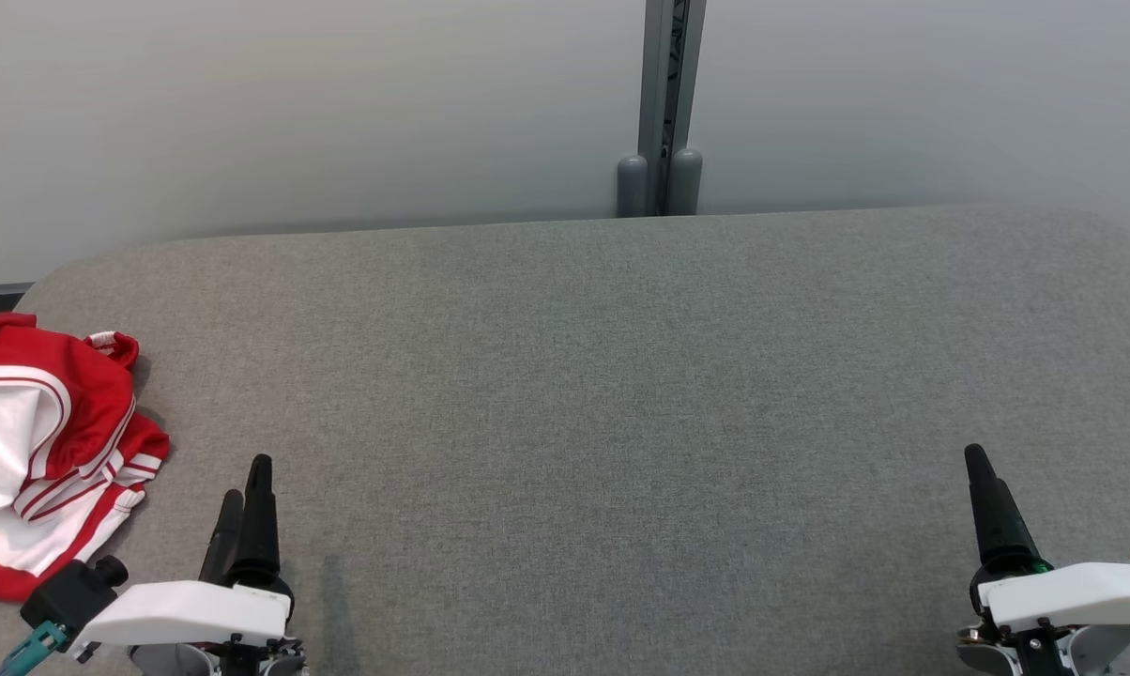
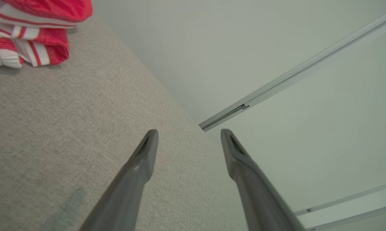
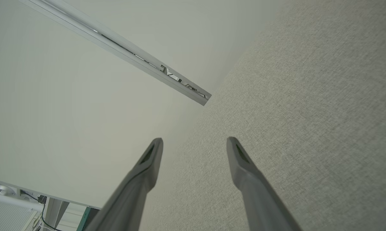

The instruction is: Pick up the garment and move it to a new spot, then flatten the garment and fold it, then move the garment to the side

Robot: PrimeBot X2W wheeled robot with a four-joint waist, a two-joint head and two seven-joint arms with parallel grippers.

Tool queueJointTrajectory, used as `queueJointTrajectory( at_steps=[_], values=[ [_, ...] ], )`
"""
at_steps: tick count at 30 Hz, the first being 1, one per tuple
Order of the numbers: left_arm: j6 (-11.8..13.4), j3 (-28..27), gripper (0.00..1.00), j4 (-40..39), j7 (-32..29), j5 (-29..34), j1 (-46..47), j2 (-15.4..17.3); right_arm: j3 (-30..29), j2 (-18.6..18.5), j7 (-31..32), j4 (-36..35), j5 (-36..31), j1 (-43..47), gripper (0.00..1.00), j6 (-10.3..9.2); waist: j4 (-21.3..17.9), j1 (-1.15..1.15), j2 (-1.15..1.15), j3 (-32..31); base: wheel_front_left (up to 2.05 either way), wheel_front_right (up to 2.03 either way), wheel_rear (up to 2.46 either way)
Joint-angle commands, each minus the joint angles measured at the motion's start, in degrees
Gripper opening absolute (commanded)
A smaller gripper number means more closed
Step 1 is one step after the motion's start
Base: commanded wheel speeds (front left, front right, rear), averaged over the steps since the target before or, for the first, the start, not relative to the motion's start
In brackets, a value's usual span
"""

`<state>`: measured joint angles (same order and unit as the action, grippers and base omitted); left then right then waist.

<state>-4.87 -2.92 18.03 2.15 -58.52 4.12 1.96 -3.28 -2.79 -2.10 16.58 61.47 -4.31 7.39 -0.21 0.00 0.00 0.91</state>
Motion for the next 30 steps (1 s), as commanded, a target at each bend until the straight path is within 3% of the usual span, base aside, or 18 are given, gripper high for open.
queueJointTrajectory(
  at_steps=[1, 30],
  values=[
    [0.59, 0.04, 1.00, -0.64, 0.62, 2.36, 2.02, 0.60, 0.18, -0.50, -0.68, -0.40, -2.23, -1.42, 1.00, 0.06, 0.02, 0.00, 0.00, 0.02, 0.00, 0.00, 0.00],
    [4.51, 2.15, 1.00, 1.35, 5.81, 27.53, 2.05, 0.84, 4.89, -2.02, -5.93, 1.18, -27.82, -1.87, 1.00, 0.10, 0.12, 0.00, 0.00, 0.44, 0.00, 0.00, 0.00]
  ],
)
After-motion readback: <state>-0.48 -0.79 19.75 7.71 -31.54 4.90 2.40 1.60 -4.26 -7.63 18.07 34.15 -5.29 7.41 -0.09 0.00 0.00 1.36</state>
